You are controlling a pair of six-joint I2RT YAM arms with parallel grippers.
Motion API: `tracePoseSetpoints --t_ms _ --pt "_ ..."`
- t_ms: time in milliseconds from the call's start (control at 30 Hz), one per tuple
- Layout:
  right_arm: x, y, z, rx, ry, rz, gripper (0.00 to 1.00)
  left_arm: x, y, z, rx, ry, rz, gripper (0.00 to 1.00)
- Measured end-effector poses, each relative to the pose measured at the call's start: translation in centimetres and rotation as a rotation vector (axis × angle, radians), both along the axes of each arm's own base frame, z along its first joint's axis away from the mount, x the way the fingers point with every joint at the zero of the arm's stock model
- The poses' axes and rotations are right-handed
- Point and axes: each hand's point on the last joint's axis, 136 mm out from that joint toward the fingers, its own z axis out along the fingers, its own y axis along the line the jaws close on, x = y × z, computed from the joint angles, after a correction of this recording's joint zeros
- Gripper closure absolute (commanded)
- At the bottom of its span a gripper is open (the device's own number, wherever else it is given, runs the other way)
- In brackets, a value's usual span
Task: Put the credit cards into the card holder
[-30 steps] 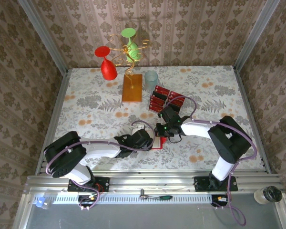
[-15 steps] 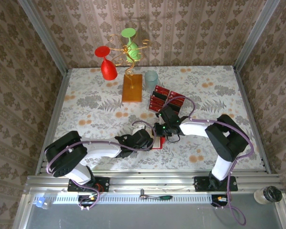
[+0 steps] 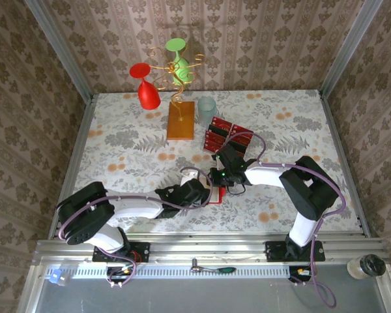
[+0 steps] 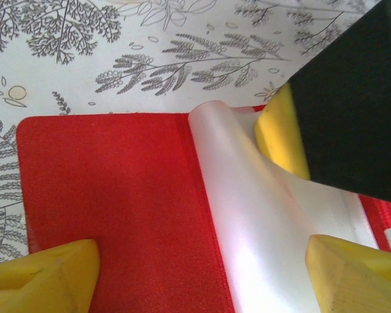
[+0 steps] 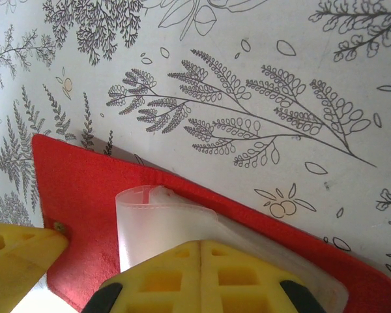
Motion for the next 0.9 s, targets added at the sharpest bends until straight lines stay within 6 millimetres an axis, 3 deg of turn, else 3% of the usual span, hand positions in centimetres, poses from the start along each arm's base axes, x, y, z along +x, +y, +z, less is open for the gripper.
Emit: tracePoseSetpoints --t_ms 333,633,767,900 --pt "0.0 0.0 0.0 0.001 0.002 -0.002 0.99 0.1 -0.4 0.4 -0.017 -0.018 -0.01 0.16" --pt "0.0 0.0 0.0 0.006 0.01 -0.009 0.97 -0.1 -0.1 -1.1 0.024 0.0 -0.012 0.3" --pt "-0.1 0.1 0.1 0.002 0.02 -0.008 0.88 -0.2 0.2 -1.4 0.028 0.002 -0.011 0.34" --pt "-0.3 -0.2 0.5 0.002 0.034 -0.015 0.7 -0.2 0.3 -1.5 0.027 0.002 -0.011 0.35"
